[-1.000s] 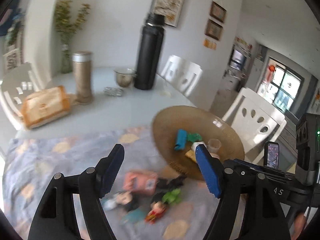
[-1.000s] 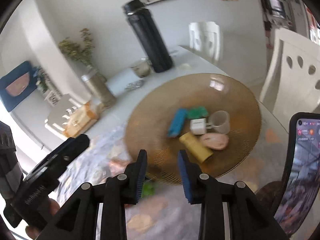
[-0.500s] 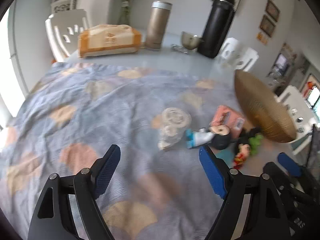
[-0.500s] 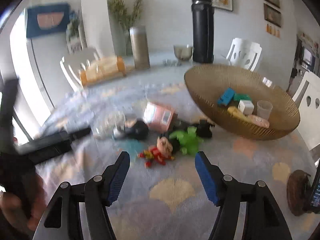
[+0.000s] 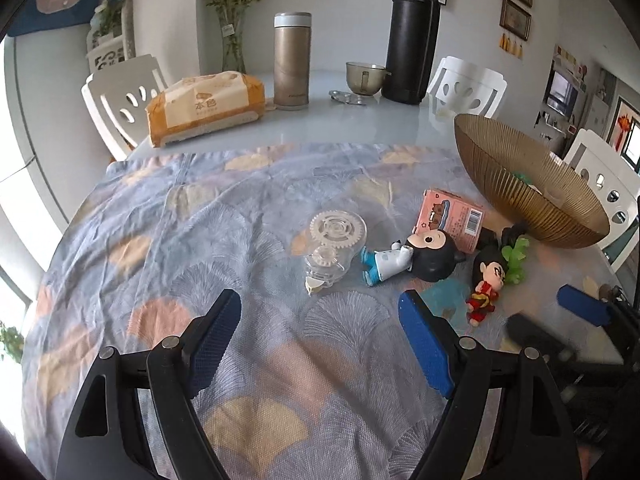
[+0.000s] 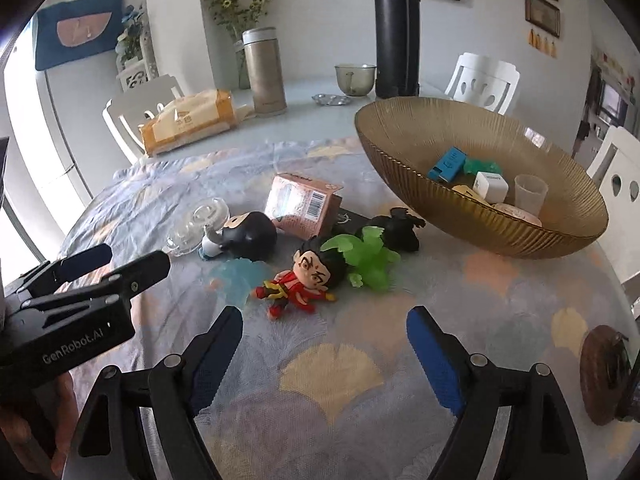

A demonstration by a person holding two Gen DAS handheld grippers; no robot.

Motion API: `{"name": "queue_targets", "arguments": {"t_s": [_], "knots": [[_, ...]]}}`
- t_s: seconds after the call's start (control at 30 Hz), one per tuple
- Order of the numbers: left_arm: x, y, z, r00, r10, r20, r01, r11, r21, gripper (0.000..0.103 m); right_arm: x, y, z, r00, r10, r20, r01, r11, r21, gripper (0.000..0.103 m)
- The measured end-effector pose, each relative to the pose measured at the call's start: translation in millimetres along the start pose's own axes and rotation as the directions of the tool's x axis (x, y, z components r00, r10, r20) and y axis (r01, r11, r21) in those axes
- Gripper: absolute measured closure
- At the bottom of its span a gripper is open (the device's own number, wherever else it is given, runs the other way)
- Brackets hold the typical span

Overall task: Organize rigid objects
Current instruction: 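Grasp the clear gear tape dispenser with the left gripper while the right grasps the red-clothed figure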

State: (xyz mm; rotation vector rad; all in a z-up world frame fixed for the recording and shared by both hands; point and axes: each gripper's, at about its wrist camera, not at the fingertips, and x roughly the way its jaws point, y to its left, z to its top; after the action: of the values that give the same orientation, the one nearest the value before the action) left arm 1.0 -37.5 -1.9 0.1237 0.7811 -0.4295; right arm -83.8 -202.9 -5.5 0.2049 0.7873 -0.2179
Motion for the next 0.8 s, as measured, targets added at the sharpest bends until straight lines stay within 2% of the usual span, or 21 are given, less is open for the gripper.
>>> {"name": "queue_targets", "arguments": {"t_s": [0.1, 0.17, 0.27, 0.37, 0.47, 0.53, 0.63, 0.7, 0.8], "knots": [[0.8, 3.1, 0.3, 1.0, -0.001, -0.006, 0.001, 1.0, -0.015, 0.023, -1.9, -30.2, 0.7, 1.0, 0.017, 0.01, -0.018, 0.991, 0.134, 0.02], [2.9, 4.9, 0.4, 1.0, 0.002, -0.015, -0.002, 1.0, -0.025, 0.023, 4.3, -48.2, 0.8, 0.999, 0.043, -0.017, -0.039, 0.976, 0.214, 0.02], [10.6, 2.2, 1.3, 0.998, -0.003, -0.058, 0.002, 1.0, -0.009, 0.023, 8.9, -61.0, 0.9, 0.995, 0.09, -0.032, -0.078, 0.958, 0.277, 0.02], [13.9, -6.2, 4.2, 0.995, -0.02, -0.095, 0.025, 0.998, 0.051, 0.023, 8.9, -57.8, 1.7, 0.995, 0.097, -0.034, -0.085, 0.962, 0.261, 0.02], [19.0, -13.8, 12.0, 0.991, 0.071, -0.113, -0.05, 0.982, 0.183, 0.023, 9.9, -46.4, 2.6, 0.994, 0.106, -0.037, -0.096, 0.972, 0.214, 0.02], [27.1, -9.1, 20.1, 0.989, 0.08, -0.122, -0.048, 0.968, 0.246, 0.023, 10.5, -39.7, 2.8, 0.994, 0.105, -0.039, -0.096, 0.978, 0.187, 0.02], [43.6, 6.5, 32.8, 0.986, 0.011, -0.166, 0.024, 0.977, 0.21, 0.024, 11.0, -35.5, 2.9, 0.993, 0.107, -0.041, -0.098, 0.98, 0.17, 0.02], [58.5, 13.5, 40.3, 0.98, -0.044, -0.196, 0.077, 0.983, 0.165, 0.029, 12.1, -35.1, 2.6, 0.992, 0.115, -0.044, -0.106, 0.979, 0.174, 0.02], [74.3, 12.5, 47.6, 0.975, -0.059, -0.214, 0.093, 0.984, 0.15, 0.031, 12.2, -34.4, 2.0, 0.991, 0.128, -0.043, -0.119, 0.977, 0.177, 0.02]]}}
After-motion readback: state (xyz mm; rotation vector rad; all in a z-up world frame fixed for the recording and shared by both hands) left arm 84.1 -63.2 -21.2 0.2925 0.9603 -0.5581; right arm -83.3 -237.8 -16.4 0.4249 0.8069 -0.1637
